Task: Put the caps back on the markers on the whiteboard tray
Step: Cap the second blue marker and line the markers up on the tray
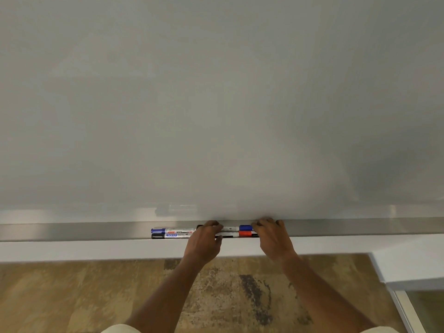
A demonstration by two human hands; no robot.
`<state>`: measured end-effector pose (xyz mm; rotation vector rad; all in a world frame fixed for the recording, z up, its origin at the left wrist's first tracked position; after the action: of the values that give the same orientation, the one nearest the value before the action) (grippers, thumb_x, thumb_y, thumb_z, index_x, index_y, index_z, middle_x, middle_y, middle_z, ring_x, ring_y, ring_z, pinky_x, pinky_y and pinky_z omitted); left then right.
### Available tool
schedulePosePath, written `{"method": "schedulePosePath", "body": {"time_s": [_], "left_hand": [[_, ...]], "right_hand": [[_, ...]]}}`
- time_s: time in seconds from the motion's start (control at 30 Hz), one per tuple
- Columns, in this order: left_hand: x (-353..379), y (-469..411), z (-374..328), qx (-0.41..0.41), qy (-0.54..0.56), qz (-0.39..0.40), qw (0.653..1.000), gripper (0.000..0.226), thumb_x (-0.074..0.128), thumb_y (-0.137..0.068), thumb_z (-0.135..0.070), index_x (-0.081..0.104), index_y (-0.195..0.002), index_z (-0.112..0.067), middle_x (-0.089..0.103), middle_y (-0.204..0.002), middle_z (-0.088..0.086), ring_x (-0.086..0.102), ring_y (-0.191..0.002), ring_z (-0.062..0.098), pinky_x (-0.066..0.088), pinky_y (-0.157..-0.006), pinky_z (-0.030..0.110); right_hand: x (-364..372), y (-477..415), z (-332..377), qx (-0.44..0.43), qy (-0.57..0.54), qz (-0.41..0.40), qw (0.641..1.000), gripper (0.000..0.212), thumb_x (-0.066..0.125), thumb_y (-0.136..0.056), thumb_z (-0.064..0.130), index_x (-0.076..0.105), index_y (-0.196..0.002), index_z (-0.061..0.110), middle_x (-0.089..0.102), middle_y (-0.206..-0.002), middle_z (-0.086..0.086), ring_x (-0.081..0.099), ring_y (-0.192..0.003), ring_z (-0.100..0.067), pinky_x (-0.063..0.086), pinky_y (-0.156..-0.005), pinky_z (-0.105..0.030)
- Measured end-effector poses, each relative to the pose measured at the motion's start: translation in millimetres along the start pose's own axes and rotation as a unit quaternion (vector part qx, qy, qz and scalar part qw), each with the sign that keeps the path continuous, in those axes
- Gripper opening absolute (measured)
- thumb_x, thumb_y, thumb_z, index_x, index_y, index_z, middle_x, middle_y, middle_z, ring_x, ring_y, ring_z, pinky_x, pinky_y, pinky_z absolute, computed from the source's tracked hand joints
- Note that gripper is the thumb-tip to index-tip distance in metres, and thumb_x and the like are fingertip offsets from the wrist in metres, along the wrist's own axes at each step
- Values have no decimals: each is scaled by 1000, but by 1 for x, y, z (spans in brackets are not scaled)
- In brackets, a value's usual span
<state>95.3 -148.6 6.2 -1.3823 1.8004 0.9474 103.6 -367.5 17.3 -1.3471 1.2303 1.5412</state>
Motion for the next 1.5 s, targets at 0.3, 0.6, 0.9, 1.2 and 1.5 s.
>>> {"method": "schedulePosePath", "body": {"time_s": [0.3, 0.6, 0.9, 1.2, 1.5], "left_hand": [[-10, 4, 12, -7, 9, -58, 998, 33, 62, -95, -16, 70, -128, -16, 69, -128, -2, 69, -107, 23, 57, -88, 34], [-29, 24, 59, -89, 6, -96, 991, 37, 67, -90, -16, 71, -127, -20, 70, -131, -5, 70, -108, 22, 59, -87, 36], [-28, 25, 68, -96, 12, -81, 992, 26, 65, -95, -20, 74, -120, -22, 72, -125, -8, 71, -101, 15, 60, -84, 33], [-27, 25, 64, -95, 19, -98, 990, 24, 67, -93, -19, 75, -116, -21, 73, -123, -6, 71, -101, 20, 56, -80, 31], [-27, 24, 65, -91, 22, -88, 992, 22, 65, -95, -21, 75, -115, -20, 74, -118, -7, 71, -97, 17, 56, -77, 28]], "right_hand": [[-2, 0, 0, 6, -63, -20, 998, 53, 48, -86, -2, 56, -132, 22, 62, -131, 1, 51, -125, -22, 40, -100, -40], [-2, -2, 7, -2, -76, -4, 997, 36, 54, -93, 10, 60, -126, 24, 64, -124, 2, 52, -121, -21, 42, -99, -40], [0, -2, 11, -3, -65, 1, 998, 39, 49, -95, 9, 58, -129, 24, 62, -128, 2, 53, -121, -23, 42, -97, -41], [-9, -11, 50, -82, -108, -17, 991, 45, 49, -89, 5, 58, -130, 21, 62, -131, 3, 51, -123, -25, 42, -96, -43], [-3, -15, 66, -133, -97, 15, 986, 73, 48, -72, -11, 52, -135, 26, 53, -144, 11, 46, -127, -24, 32, -93, -46]]}}
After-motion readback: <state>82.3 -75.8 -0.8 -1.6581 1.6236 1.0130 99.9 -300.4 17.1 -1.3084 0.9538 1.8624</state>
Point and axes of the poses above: each hand's wrist, its own y-axis away from the middle knuckle, its own x-axis out of the palm, z = x × y, the point moved 2 cm from there along -y, towards the middle knuckle
